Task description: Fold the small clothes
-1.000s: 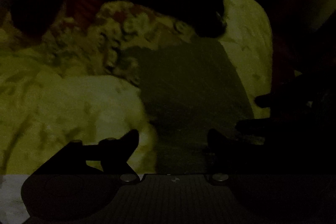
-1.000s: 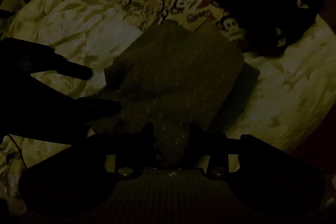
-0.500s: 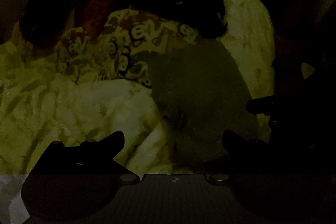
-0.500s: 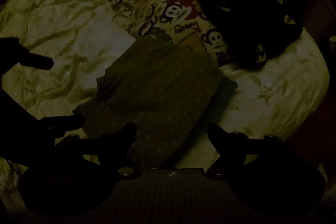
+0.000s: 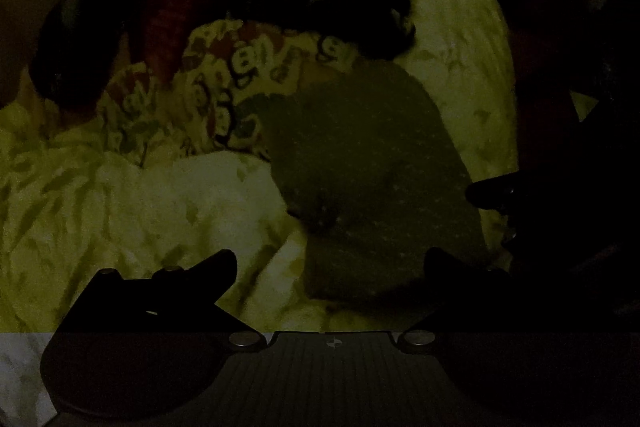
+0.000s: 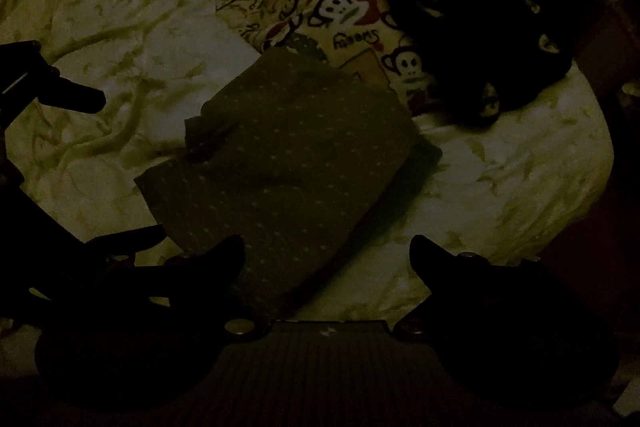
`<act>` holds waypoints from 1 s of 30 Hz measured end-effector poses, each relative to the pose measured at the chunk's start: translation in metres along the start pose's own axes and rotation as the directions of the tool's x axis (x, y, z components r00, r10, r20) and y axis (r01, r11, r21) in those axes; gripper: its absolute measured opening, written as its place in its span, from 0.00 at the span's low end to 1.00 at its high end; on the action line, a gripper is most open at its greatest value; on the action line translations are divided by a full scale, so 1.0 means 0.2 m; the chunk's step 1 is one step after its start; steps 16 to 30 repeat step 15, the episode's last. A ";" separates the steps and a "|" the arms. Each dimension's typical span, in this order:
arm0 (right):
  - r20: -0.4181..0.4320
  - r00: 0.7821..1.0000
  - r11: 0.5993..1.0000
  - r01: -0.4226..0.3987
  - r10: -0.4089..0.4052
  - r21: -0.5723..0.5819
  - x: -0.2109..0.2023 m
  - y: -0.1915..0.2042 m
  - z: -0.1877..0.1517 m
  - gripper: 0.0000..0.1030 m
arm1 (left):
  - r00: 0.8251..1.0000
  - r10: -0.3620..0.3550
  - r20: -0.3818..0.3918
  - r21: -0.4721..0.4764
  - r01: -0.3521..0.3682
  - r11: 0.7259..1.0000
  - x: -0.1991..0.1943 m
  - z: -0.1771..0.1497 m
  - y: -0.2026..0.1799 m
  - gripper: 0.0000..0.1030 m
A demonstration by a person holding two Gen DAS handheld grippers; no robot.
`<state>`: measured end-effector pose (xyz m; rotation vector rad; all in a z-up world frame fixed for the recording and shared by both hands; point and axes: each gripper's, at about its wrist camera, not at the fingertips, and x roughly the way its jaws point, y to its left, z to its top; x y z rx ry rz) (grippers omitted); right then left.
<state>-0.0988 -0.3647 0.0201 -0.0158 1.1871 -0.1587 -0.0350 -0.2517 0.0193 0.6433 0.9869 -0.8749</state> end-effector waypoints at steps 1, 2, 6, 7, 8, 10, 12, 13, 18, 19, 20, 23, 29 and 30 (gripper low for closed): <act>-0.001 1.000 1.000 0.003 -0.003 -0.003 0.00 0.00 0.00 0.89 | 1.000 -0.005 -0.002 -0.007 0.005 1.000 0.00 0.00 0.00 1.00; 0.000 1.000 1.000 0.004 -0.004 -0.006 0.00 0.00 0.00 0.89 | 1.000 -0.009 -0.009 -0.015 0.009 1.000 0.00 0.00 0.00 1.00; 0.000 1.000 1.000 0.003 -0.003 -0.011 0.00 0.00 0.00 0.89 | 1.000 -0.023 -0.008 -0.027 0.022 0.999 0.00 0.01 -0.01 1.00; 0.000 1.000 1.000 0.003 -0.003 -0.011 0.00 -0.01 0.00 0.89 | 1.000 -0.021 -0.005 -0.025 0.021 0.999 0.00 0.01 -0.01 1.00; -0.001 1.000 1.000 0.005 -0.005 -0.010 0.00 -0.01 0.00 0.89 | 1.000 -0.020 0.000 -0.020 0.020 1.000 0.00 0.01 -0.01 1.00; 0.000 1.000 1.000 0.004 -0.004 -0.009 0.00 -0.01 0.00 0.89 | 1.000 -0.013 0.011 -0.010 0.013 1.000 0.00 0.01 -0.02 1.00; -0.003 1.000 1.000 0.006 -0.006 -0.005 0.01 -0.01 0.00 0.89 | 1.000 -0.007 0.017 0.001 0.007 1.000 -0.01 0.01 -0.03 1.00; -0.004 1.000 1.000 0.009 -0.009 -0.002 0.01 -0.02 0.00 0.89 | 1.000 -0.002 0.014 0.003 0.002 1.000 -0.01 0.01 -0.04 1.00; -0.004 1.000 1.000 0.010 -0.010 0.003 0.01 -0.03 0.00 0.89 | 1.000 -0.004 0.003 -0.002 0.004 1.000 0.00 0.02 -0.03 1.00; -0.004 1.000 1.000 0.010 -0.010 0.003 0.01 -0.03 0.00 0.89 | 1.000 -0.004 0.003 -0.002 0.004 1.000 0.00 0.02 -0.03 1.00; -0.004 1.000 1.000 0.010 -0.010 0.003 0.01 -0.03 0.00 0.89 | 1.000 -0.004 0.003 -0.002 0.004 1.000 0.00 0.02 -0.03 1.00; -0.004 1.000 1.000 0.010 -0.010 0.003 0.01 -0.03 0.00 0.89 | 1.000 -0.004 0.003 -0.002 0.004 1.000 0.00 0.02 -0.03 1.00; -0.004 1.000 1.000 0.010 -0.010 0.003 0.01 -0.03 0.00 0.89 | 1.000 -0.004 0.003 -0.002 0.004 1.000 0.00 0.02 -0.03 1.00; -0.004 1.000 1.000 0.010 -0.010 0.003 0.01 -0.03 0.00 0.89 | 1.000 -0.004 0.003 -0.002 0.004 1.000 0.00 0.02 -0.03 1.00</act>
